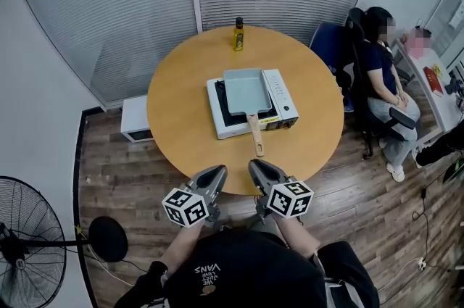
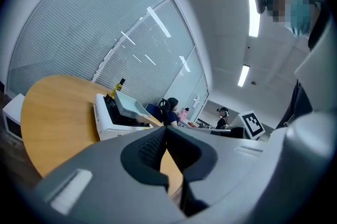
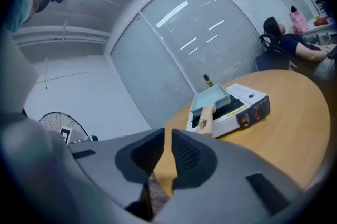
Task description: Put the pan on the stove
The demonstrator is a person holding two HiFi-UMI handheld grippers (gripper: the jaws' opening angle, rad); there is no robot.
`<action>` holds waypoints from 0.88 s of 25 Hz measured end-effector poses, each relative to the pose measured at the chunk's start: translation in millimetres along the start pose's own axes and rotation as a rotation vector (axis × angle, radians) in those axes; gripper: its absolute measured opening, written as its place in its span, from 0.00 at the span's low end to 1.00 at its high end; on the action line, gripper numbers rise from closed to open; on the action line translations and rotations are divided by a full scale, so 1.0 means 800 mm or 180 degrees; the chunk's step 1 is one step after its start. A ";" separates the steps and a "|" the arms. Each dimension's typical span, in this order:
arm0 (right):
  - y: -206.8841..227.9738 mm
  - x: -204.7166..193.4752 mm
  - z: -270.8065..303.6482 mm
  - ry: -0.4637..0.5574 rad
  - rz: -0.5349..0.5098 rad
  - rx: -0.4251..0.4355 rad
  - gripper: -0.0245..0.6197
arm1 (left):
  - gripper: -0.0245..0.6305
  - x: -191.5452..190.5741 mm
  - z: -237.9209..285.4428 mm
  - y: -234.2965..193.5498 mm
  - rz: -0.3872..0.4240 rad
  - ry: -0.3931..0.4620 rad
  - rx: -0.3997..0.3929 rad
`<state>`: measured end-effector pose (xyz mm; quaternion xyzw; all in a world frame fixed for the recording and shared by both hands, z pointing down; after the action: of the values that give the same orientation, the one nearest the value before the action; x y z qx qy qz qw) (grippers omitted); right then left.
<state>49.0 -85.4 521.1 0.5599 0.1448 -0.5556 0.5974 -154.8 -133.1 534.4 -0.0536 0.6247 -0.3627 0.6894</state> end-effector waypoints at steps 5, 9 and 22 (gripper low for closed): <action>-0.016 -0.019 0.006 -0.0127 -0.0085 -0.0008 0.09 | 0.05 -0.013 -0.011 -0.003 0.0034 -0.0110 -0.0006; -0.023 -0.031 0.009 -0.0206 -0.0088 -0.0059 0.07 | 0.05 -0.024 -0.020 -0.006 0.0044 -0.0209 -0.0005; -0.034 -0.049 0.013 -0.0339 -0.0043 -0.0201 0.06 | 0.05 -0.035 -0.039 -0.011 -0.0016 -0.0262 -0.0062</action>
<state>8.8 -67.5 542.2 0.5094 0.1340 -0.5838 0.6179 -185.4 -111.5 555.5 -0.0768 0.5992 -0.3558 0.7131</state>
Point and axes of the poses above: the fingertips, and each gripper's own axes: z forward along the fingers, y to its right, x out of its top, the point moved 9 cm from there along -z, backward along the fingers, and after that the axes turned 7 degrees about -y, right-handed, at the moved point
